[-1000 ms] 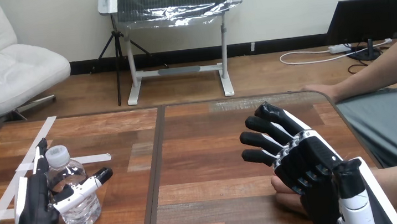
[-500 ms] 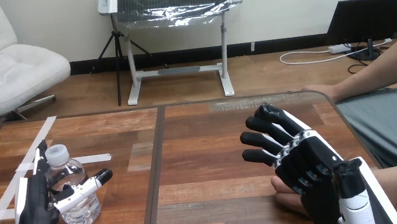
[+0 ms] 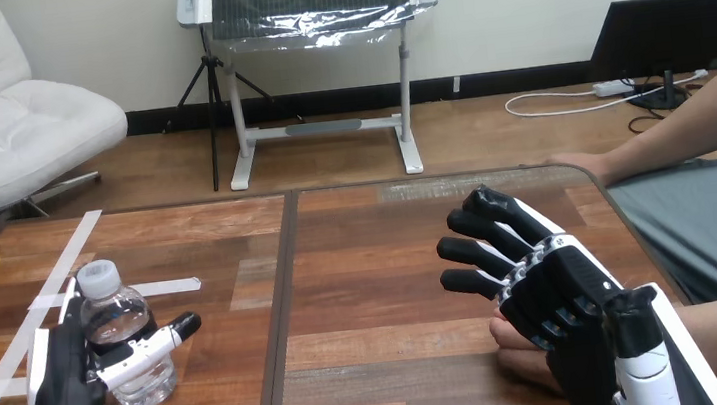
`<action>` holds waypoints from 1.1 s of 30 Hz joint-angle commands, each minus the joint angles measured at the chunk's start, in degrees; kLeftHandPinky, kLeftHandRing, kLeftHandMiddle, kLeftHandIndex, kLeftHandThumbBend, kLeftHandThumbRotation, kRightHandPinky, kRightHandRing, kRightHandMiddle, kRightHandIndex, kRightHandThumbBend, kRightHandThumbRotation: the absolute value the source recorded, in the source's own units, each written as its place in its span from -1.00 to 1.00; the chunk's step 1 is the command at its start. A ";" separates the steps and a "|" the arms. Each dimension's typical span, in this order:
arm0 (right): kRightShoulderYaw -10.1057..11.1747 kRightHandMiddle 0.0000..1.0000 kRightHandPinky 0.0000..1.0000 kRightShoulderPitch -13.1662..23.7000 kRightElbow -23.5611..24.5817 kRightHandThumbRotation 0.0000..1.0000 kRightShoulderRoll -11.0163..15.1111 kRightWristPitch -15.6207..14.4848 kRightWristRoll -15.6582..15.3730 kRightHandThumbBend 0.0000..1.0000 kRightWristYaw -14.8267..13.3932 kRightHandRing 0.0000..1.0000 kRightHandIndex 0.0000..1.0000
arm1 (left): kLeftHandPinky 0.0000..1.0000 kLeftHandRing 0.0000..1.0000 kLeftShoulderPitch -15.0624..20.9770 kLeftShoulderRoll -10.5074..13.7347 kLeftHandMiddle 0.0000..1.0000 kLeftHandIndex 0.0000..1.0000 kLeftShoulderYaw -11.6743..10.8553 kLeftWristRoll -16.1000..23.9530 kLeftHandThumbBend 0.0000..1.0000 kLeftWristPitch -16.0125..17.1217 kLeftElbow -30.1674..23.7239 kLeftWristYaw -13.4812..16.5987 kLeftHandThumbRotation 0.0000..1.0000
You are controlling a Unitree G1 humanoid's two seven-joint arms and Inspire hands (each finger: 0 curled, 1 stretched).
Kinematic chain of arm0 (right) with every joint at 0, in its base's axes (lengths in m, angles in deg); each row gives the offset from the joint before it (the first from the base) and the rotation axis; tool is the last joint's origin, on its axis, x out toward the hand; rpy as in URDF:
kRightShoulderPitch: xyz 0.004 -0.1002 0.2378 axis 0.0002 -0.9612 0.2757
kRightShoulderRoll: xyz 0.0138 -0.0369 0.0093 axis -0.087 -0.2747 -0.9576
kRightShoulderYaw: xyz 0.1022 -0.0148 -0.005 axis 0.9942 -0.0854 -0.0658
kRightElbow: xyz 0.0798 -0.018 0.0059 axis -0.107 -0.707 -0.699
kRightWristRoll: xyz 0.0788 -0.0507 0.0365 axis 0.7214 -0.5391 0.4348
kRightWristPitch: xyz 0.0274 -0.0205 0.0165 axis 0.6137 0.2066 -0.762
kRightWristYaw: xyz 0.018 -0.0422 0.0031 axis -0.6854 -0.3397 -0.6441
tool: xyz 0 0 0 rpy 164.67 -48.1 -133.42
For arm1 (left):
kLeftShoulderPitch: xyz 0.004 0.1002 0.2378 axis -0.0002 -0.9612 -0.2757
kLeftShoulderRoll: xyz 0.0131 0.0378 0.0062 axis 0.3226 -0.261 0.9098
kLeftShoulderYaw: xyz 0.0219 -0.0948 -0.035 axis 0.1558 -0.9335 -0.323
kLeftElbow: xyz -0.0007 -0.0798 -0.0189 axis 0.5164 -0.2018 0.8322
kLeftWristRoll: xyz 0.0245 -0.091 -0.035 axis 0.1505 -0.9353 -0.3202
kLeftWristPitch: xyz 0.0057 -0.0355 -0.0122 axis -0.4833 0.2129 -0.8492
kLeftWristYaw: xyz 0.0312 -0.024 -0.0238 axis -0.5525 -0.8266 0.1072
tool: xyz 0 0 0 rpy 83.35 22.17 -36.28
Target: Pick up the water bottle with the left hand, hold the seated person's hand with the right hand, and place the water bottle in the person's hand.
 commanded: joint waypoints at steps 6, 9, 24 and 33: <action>0.48 0.75 0.59 2.51 1.55 1.00 -0.44 1.10 1.25 0.14 0.28 0.70 0.76 | 0.27 0.46 3.28 -0.51 0.56 0.66 0.72 -0.48 0.75 -3.99 -3.86 0.82 -0.79; 0.46 0.75 0.59 2.50 1.59 1.00 -0.45 1.12 1.21 0.14 0.30 0.70 0.76 | 0.21 0.40 3.30 -0.60 0.49 0.57 0.89 -0.19 0.73 -5.12 -4.66 1.45 -0.80; 0.44 0.76 0.59 2.52 1.89 1.00 -0.54 0.86 1.23 0.14 0.19 0.71 0.76 | -0.17 -0.03 3.46 -1.41 0.09 0.16 1.18 0.62 0.58 -6.23 -6.17 4.77 -0.99; 0.46 0.76 0.59 2.59 1.78 1.00 -0.47 0.91 1.49 0.15 0.33 0.72 0.77 | -0.36 -0.27 3.49 -1.25 -0.16 -0.03 2.16 2.89 0.35 -3.39 -5.43 7.66 -1.00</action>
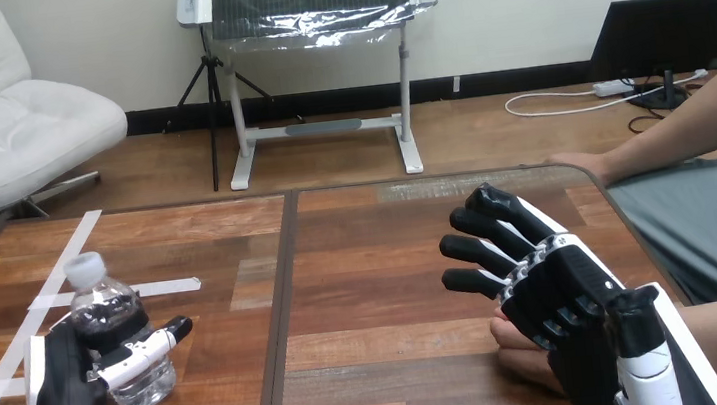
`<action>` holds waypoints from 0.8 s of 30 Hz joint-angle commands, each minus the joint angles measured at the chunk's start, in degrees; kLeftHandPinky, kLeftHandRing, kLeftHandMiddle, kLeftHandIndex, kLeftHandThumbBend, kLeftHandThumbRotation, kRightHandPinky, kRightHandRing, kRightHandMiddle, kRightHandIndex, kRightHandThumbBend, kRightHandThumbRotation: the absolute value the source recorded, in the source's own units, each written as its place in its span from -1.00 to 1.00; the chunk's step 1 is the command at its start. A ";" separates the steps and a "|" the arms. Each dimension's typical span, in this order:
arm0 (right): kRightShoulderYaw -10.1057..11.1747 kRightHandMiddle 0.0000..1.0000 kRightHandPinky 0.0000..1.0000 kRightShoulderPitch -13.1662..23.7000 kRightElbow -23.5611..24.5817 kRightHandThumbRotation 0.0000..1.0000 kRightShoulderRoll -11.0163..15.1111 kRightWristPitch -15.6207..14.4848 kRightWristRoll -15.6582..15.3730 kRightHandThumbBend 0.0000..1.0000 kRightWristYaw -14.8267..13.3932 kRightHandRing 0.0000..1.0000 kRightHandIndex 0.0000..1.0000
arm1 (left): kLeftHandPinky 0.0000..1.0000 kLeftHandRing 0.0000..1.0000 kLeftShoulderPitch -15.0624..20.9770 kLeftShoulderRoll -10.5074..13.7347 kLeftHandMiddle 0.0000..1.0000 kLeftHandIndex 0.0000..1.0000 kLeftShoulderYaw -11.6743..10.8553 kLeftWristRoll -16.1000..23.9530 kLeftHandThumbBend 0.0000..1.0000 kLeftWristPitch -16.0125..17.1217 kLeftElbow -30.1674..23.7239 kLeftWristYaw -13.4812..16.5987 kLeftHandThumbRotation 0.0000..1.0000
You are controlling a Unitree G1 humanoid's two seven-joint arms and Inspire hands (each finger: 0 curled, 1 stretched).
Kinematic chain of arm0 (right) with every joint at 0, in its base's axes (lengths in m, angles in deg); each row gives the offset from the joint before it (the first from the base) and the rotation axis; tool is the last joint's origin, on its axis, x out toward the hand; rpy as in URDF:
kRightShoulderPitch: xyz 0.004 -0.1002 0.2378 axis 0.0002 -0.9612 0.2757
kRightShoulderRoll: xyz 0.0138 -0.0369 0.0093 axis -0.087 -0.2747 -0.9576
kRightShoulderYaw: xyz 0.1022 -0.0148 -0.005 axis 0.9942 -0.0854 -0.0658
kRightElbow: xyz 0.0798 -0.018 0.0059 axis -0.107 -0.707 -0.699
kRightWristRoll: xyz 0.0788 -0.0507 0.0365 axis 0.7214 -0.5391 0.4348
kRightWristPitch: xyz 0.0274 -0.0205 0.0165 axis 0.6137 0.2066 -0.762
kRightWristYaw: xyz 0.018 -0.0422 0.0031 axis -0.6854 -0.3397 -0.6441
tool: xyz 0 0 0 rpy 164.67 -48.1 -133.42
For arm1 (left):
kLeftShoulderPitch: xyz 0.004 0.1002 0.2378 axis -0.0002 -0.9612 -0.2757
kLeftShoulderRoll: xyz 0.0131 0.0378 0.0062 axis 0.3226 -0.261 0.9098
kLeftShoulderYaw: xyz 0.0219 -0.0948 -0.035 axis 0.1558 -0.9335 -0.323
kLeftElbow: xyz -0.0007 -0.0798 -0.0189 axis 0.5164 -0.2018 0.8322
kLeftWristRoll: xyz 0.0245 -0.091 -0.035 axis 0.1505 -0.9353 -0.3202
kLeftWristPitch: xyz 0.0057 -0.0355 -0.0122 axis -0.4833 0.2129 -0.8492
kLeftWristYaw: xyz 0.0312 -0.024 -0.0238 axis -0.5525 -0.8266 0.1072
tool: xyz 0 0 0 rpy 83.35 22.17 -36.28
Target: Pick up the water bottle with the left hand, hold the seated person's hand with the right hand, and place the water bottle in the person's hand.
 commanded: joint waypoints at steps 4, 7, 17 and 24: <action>0.41 0.77 0.60 2.52 1.79 1.00 -0.47 0.95 1.01 0.15 0.11 0.72 0.77 | -0.43 -0.33 3.47 0.00 -0.23 -0.08 1.41 1.52 0.24 3.24 -1.82 2.13 -1.00; 0.44 0.77 0.60 2.52 1.81 1.00 -0.46 0.91 1.04 0.15 0.09 0.72 0.77 | -0.45 -0.35 3.51 0.01 -0.24 -0.09 1.52 1.58 0.21 3.47 -1.67 2.42 -1.00; 0.46 0.77 0.59 2.76 1.61 1.00 -0.50 0.77 1.21 0.16 0.15 0.72 0.78 | -0.49 -0.39 3.43 -0.21 -0.27 -0.12 1.38 0.83 0.18 3.97 -1.83 2.32 -1.00; 0.58 0.75 0.59 2.84 1.43 1.00 -0.65 0.75 0.76 0.17 -0.11 0.71 0.76 | -0.49 -0.39 3.16 -0.33 -0.27 -0.11 1.37 1.05 0.18 4.64 -2.21 2.83 -1.00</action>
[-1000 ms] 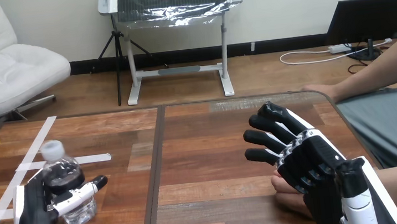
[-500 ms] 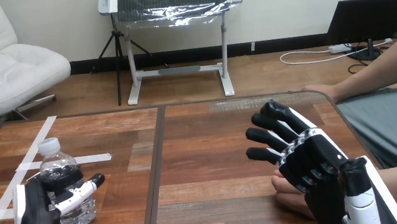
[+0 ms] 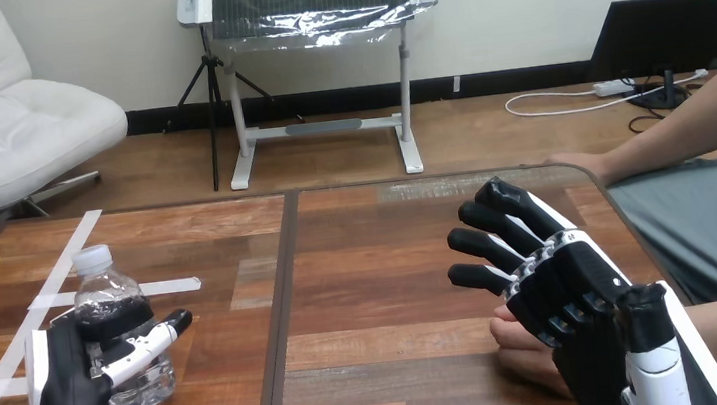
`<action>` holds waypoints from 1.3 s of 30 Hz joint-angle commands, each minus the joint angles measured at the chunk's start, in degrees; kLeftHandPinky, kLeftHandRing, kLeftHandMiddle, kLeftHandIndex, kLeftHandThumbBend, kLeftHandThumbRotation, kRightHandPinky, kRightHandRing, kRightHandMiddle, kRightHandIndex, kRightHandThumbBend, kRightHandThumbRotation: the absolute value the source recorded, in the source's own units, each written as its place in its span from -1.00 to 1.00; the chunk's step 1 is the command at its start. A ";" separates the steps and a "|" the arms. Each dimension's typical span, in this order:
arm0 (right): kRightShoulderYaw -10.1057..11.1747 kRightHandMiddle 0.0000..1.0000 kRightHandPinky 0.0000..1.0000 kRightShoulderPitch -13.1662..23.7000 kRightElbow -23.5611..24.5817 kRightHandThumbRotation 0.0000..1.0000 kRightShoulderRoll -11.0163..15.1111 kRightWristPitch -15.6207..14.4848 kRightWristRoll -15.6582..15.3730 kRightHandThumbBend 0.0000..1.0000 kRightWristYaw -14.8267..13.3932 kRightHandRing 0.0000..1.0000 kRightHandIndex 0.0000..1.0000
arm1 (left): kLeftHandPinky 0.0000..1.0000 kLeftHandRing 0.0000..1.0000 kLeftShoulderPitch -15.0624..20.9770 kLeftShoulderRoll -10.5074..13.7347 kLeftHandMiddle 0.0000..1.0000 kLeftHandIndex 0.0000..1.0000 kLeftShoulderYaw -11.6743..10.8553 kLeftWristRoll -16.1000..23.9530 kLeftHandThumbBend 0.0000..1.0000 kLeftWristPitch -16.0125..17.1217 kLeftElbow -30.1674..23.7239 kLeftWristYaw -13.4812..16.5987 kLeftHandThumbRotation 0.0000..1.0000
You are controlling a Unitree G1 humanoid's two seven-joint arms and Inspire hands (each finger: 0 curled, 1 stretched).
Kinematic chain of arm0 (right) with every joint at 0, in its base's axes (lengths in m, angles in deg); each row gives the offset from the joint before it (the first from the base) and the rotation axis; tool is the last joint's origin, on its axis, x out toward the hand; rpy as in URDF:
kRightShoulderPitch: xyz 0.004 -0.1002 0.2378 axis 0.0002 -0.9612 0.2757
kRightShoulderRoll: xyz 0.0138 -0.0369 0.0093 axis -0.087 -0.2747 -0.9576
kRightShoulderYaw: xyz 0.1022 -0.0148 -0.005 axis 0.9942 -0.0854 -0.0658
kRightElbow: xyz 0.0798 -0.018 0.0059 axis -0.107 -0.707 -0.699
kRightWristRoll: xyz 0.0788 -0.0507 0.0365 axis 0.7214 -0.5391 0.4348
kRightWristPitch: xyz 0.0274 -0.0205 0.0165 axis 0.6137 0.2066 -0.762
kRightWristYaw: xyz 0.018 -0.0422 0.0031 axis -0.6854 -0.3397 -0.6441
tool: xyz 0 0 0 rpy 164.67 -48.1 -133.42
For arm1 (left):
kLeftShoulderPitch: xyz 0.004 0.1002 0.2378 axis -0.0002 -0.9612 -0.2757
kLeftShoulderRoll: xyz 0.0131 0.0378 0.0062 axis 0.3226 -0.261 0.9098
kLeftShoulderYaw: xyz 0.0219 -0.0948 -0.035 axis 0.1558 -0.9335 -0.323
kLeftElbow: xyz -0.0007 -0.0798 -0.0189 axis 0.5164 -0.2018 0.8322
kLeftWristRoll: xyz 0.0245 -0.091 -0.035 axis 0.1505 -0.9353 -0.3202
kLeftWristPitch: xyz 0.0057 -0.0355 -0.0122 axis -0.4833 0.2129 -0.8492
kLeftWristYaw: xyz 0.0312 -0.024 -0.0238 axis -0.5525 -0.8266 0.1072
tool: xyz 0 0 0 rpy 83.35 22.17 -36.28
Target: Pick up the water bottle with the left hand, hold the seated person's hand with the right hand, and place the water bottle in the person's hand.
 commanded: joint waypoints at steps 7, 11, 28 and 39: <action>0.38 0.75 0.59 2.98 1.15 1.00 -0.69 0.77 0.09 0.13 -0.01 0.70 0.76 | -0.50 -0.40 2.91 -0.33 -0.28 -0.12 0.06 -0.47 0.18 5.09 -2.18 0.84 -1.00; 0.47 0.75 0.59 3.04 0.86 1.00 -0.74 0.76 0.09 0.13 -0.03 0.70 0.76 | -0.51 -0.41 2.64 -0.53 -0.29 -0.13 -0.02 -0.55 0.18 6.23 -2.50 1.13 -1.00; 5.81 0.74 0.66 6.36 -0.95 1.00 0.65 -0.50 -6.00 0.18 -2.50 0.73 0.78 | -0.49 -0.39 -1.97 -2.37 -0.27 -0.14 0.30 -0.46 0.15 9.63 -13.31 0.93 -1.00; 13.79 0.66 0.55 13.33 -4.93 0.94 4.77 -1.85 -12.13 0.24 -4.60 0.63 0.69 | -0.50 -0.40 -5.87 -4.31 -0.29 -0.16 0.85 -0.38 0.11 10.89 -23.15 0.43 -1.00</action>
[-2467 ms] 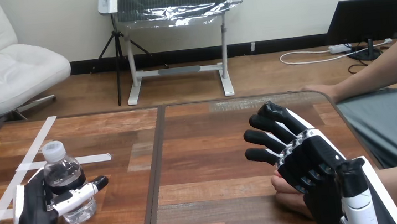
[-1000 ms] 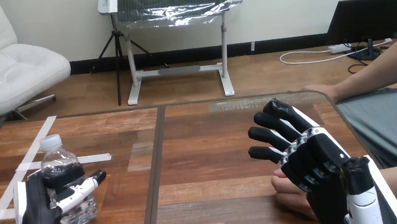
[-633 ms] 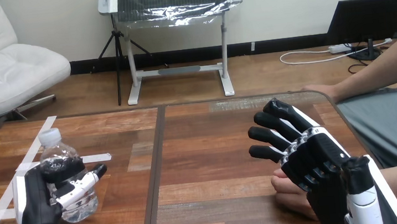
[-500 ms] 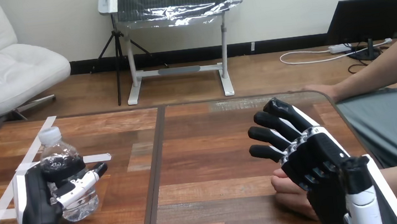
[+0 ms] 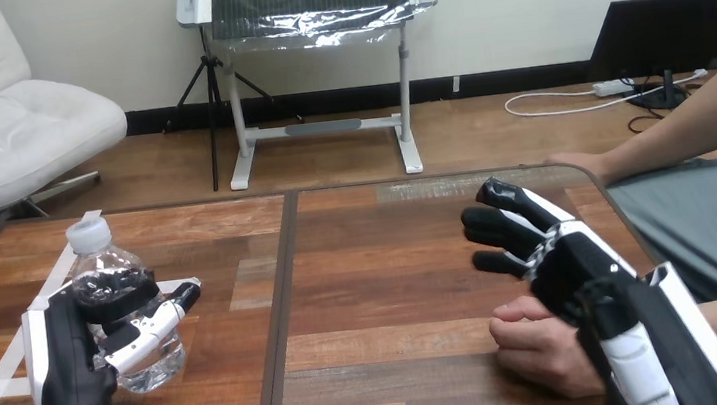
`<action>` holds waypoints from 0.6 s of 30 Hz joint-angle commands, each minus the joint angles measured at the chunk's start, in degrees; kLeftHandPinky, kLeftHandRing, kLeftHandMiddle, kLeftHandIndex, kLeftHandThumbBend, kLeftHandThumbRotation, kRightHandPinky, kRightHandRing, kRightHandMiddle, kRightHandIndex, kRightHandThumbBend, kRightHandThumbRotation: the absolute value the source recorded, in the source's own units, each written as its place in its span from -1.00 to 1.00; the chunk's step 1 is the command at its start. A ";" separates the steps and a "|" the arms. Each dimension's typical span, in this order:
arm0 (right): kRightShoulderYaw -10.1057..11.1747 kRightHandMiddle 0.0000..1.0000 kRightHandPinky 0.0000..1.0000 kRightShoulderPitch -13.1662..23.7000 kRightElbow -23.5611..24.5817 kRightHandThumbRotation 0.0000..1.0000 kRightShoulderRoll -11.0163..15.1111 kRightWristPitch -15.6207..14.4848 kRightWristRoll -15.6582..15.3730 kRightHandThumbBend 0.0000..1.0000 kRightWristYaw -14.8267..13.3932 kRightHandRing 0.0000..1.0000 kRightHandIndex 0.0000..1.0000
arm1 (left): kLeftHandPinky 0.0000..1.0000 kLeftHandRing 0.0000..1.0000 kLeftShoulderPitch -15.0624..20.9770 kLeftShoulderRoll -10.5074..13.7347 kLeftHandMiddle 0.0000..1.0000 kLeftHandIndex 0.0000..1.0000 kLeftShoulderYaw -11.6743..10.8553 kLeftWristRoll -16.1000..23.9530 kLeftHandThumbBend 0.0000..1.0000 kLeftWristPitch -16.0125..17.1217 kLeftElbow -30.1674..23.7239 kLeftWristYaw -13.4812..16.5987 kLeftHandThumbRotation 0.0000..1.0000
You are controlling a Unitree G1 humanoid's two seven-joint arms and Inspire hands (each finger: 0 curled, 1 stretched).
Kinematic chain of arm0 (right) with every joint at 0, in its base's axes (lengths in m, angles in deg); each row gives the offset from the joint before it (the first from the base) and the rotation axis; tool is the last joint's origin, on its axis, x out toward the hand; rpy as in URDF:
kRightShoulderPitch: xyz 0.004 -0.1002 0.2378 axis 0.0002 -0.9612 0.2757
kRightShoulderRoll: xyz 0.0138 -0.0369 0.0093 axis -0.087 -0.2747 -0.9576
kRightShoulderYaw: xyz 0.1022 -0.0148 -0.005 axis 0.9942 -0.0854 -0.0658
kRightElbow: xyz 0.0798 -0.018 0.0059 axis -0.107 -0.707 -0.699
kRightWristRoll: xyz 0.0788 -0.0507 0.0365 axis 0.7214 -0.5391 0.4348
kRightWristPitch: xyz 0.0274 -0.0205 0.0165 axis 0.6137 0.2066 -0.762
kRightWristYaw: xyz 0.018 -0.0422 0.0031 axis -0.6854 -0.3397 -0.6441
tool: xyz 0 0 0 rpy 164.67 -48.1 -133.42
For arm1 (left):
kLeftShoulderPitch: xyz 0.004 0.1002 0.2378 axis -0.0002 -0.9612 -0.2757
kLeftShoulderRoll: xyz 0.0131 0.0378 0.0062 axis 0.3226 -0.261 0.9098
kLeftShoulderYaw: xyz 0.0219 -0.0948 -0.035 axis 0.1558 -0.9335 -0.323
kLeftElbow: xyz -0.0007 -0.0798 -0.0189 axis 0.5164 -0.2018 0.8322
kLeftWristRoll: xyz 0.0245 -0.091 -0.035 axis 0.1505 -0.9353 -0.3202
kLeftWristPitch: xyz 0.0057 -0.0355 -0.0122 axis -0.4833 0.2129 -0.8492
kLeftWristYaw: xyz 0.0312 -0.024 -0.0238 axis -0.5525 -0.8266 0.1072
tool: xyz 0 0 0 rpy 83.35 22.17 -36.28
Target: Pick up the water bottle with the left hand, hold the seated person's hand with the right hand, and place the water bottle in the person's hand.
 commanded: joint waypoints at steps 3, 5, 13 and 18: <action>7.90 0.66 0.51 10.39 -3.73 0.93 4.81 -0.25 -3.27 0.17 -1.53 0.62 0.68 | -0.50 -0.41 -0.05 -1.09 -0.30 -0.17 1.05 -0.26 0.11 3.61 -13.14 -0.64 -1.00; 8.82 0.66 0.49 11.52 -4.60 0.91 5.70 -0.15 -3.51 0.10 -1.46 0.61 0.67 | -0.51 -0.41 -0.62 -1.37 -0.31 -0.17 1.18 -0.14 0.11 3.54 -14.56 -0.76 -1.00; 12.94 0.66 0.43 16.82 -9.75 0.83 10.65 -0.54 -4.54 0.06 -1.18 0.60 0.66 | -0.53 -0.44 -3.40 -2.65 -0.34 -0.19 1.85 -0.27 0.09 4.61 -20.89 -1.74 -1.00; 15.02 0.67 0.47 19.62 -13.41 0.79 13.77 -0.34 -5.77 0.05 -1.18 0.62 0.66 | -0.54 -0.45 -4.79 -3.17 -0.35 -0.21 2.07 -0.49 0.10 5.03 -24.01 -2.65 -1.00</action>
